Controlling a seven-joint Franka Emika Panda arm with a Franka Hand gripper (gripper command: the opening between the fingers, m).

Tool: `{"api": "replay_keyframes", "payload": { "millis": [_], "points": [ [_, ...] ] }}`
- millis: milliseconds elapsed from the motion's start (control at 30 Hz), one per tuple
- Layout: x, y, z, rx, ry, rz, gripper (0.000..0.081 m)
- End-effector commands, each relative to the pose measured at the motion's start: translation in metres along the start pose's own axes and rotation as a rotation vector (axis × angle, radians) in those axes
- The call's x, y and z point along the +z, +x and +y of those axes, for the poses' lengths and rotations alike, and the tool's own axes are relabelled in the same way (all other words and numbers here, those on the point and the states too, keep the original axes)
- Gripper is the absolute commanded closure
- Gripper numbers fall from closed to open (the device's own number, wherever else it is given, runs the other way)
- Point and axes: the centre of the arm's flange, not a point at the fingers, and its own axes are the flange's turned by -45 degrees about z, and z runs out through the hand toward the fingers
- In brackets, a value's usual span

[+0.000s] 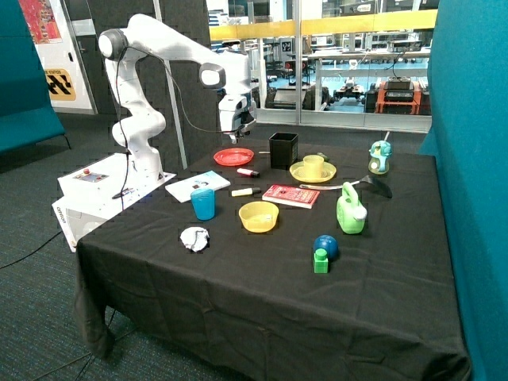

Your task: Put a highlighter on each book

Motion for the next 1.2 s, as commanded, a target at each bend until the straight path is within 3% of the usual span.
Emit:
{"api": "replay_keyframes", "payload": {
  "millis": [0, 67, 100, 133, 167, 267, 533, 867, 1167],
  "points": [
    [-0.001, 0.002, -0.001, -0.08, 0.0012, -0.0058, 0.0],
    [0.002, -0.001, -0.004, -0.092, 0.0013, -0.0058, 0.0],
    [0.002, -0.001, -0.005, -0.092, 0.0013, -0.0058, 0.007],
    [0.003, -0.002, -0.006, -0.093, 0.0013, -0.0058, 0.0277],
    [0.004, -0.003, -0.007, -0.093, 0.0013, -0.0058, 0.0381],
    [0.006, -0.004, -0.01, -0.094, 0.0013, -0.0058, 0.047],
    [0.018, -0.005, -0.018, -0.084, 0.0012, -0.0058, 0.0476],
    [0.046, 0.002, -0.031, -0.027, 0.0011, -0.0059, 0.0435],
    [0.06, -0.001, -0.051, -0.044, 0.0011, -0.0059, 0.0388]
  ]
}}
